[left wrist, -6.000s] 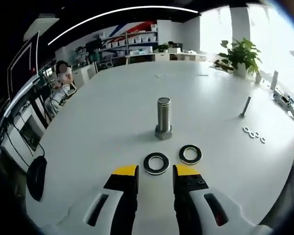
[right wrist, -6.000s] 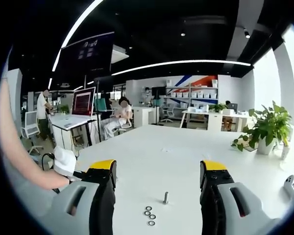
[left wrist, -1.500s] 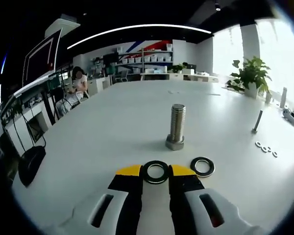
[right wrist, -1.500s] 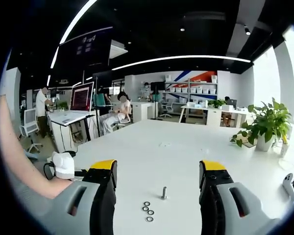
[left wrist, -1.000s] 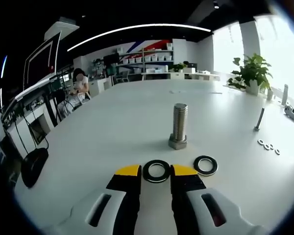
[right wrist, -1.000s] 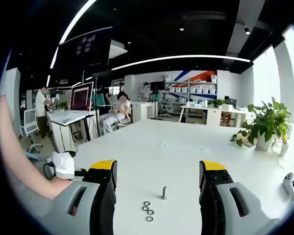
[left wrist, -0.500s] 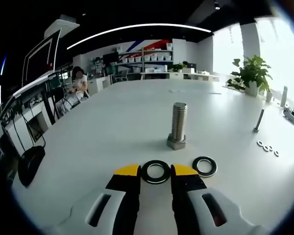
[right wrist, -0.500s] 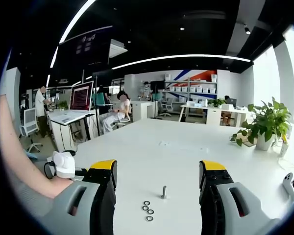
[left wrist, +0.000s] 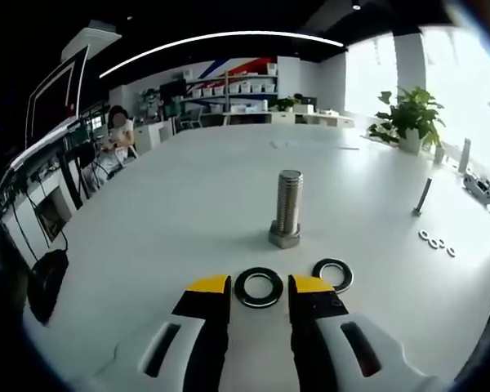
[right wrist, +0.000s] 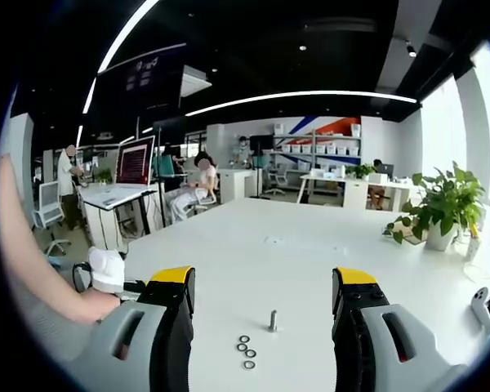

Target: Place the washer onto the threaded stud by aligning its center hole with the stud, sliding it down to the base, and recovering from edge contact or off-axis alignment until the washer reaches the visible bottom stop.

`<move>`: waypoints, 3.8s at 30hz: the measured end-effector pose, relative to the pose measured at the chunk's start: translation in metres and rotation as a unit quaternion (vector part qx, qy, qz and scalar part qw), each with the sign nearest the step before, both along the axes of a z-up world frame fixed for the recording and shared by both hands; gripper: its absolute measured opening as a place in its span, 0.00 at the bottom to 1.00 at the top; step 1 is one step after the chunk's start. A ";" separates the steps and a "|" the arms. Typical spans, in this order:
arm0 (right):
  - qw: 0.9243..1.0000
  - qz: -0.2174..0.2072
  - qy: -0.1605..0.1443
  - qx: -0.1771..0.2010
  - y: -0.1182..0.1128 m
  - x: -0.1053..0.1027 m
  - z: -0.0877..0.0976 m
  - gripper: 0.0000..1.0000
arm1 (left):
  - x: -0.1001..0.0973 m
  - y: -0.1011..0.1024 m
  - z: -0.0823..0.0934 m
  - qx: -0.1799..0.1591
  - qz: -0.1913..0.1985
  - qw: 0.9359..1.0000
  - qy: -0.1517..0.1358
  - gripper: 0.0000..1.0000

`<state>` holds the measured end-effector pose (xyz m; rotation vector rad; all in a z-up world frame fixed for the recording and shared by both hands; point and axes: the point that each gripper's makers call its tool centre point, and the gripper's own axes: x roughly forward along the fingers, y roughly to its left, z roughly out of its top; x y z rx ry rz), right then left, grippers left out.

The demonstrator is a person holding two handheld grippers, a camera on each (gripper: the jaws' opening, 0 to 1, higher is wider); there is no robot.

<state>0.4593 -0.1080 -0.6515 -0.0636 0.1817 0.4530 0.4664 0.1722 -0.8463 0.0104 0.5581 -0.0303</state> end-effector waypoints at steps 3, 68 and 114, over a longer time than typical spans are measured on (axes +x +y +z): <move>1.000 -0.001 -0.002 0.002 0.000 0.000 0.002 0.70 | 0.001 0.006 0.006 0.005 -0.015 1.000 0.013 0.28; 1.000 -0.009 0.009 0.018 -0.005 0.002 0.000 0.70 | 0.010 0.000 -0.028 0.096 -0.263 0.917 0.283 0.22; 1.000 -0.015 0.012 0.022 -0.009 0.003 0.000 0.70 | 0.011 0.001 -0.022 0.135 -0.305 0.891 0.307 0.21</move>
